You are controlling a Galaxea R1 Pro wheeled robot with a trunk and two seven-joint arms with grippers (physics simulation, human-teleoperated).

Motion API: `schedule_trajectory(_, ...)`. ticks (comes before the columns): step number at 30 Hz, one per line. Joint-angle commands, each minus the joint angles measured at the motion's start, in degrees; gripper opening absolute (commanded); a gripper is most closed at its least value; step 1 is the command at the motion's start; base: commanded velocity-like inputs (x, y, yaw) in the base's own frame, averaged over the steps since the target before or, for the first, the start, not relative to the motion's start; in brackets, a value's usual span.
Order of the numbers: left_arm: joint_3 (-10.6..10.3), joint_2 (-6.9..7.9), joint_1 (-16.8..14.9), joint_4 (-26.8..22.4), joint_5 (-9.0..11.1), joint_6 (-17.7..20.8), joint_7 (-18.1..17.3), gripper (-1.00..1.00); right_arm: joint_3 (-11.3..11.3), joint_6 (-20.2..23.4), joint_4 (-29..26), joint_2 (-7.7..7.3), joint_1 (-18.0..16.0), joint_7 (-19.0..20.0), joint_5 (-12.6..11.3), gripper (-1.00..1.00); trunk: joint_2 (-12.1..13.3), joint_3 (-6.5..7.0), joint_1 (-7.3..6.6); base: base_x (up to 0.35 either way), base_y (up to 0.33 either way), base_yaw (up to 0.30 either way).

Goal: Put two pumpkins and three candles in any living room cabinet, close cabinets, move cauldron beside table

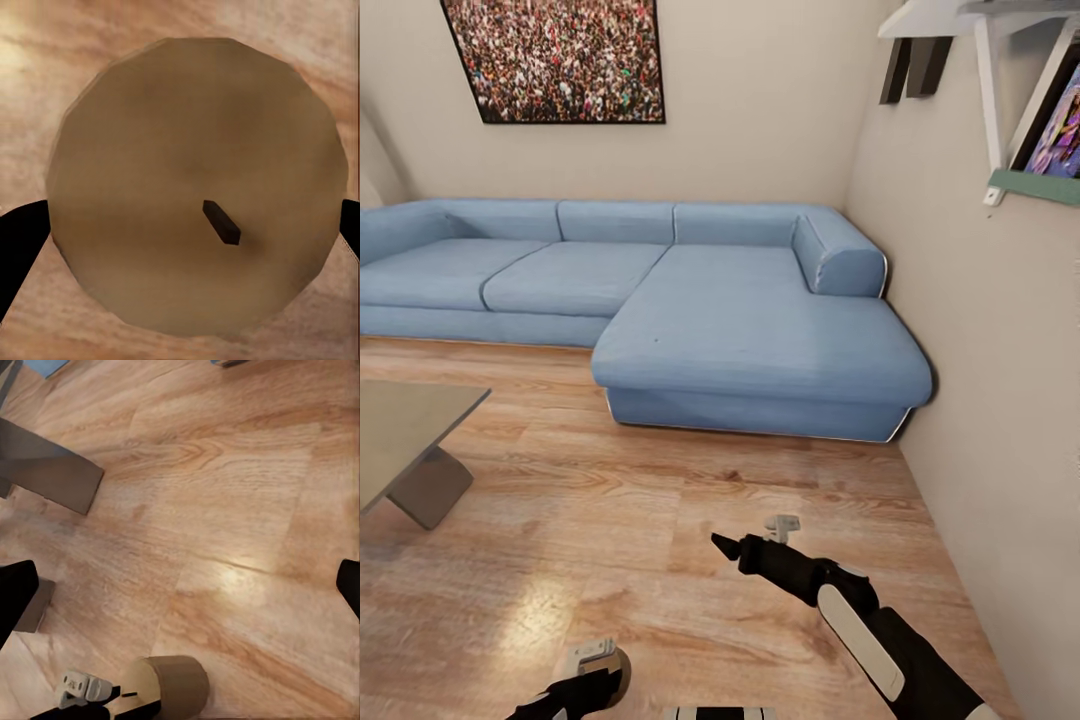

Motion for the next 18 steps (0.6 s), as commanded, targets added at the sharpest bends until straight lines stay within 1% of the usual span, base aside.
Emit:
schedule_trajectory(1, -0.5, 0.03, 0.0, 0.1, 0.6, -0.1, -0.1, -1.0, 0.1, 0.4, -0.1, -0.08, 0.0, -0.9, -0.3, 1.0, 0.0, 0.18, -0.03, 0.0, 0.0, 0.0)
schedule_trajectory(2, -0.5, 0.02, 0.0, 0.1, 0.6, 0.0, -0.1, -1.0, 0.2, 0.5, 0.0, -0.11, 0.2, -2.3, -0.3, 1.0, 0.0, 0.41, -0.06, 0.0, 0.0, 0.0)
schedule_trajectory(5, -0.4, 0.11, 0.0, 0.1, 0.6, 0.1, -0.1, -1.0, 0.3, 0.5, -0.3, -0.14, 1.5, -7.9, -0.2, 1.0, 0.1, 1.07, -0.14, 0.0, 0.0, 0.0)
schedule_trajectory(7, -0.3, 0.22, 0.0, 0.0, 0.8, 0.3, -0.1, -1.0, 0.3, 0.3, -0.4, -0.15, 2.1, -10.1, -0.3, 1.0, 0.1, 1.51, -0.19, 0.0, 0.0, 0.0)
schedule_trajectory(8, -0.2, 0.32, 0.0, 0.0, 1.0, 0.4, -0.2, -1.0, 0.3, 0.2, -0.3, -0.15, 2.2, -10.6, -0.4, 1.0, 0.1, 1.74, -0.21, 0.0, 0.0, 0.0)
schedule_trajectory(12, 0.1, 0.82, 0.0, -0.2, 1.2, 0.8, -0.3, -1.0, 0.5, 0.2, -0.2, -0.15, 2.7, -11.6, -0.5, 1.0, 1.7, 2.45, -1.09, 0.0, 0.0, 0.0)
schedule_trajectory(15, 0.2, 1.89, -0.1, -0.5, 2.0, 1.3, -0.4, -1.0, 0.6, 0.0, 0.0, -0.15, 3.5, -11.8, -0.5, 1.0, 2.9, 2.99, -1.75, 0.0, 0.0, 0.0)
schedule_trajectory(16, 0.2, 2.32, -0.1, -0.6, 2.5, 2.2, -0.4, -1.0, 0.6, 0.0, 0.0, -0.15, 3.7, -11.8, -0.5, 1.0, 3.3, 3.17, -1.97, 0.0, 0.0, 0.0)
schedule_trajectory(18, 0.2, 3.24, -0.3, -0.9, 3.4, 5.9, -0.4, -1.0, 0.6, -0.2, 0.1, -0.14, 3.8, -11.8, -0.5, 1.0, 4.1, 3.53, -2.41, 0.0, 0.0, 0.0)
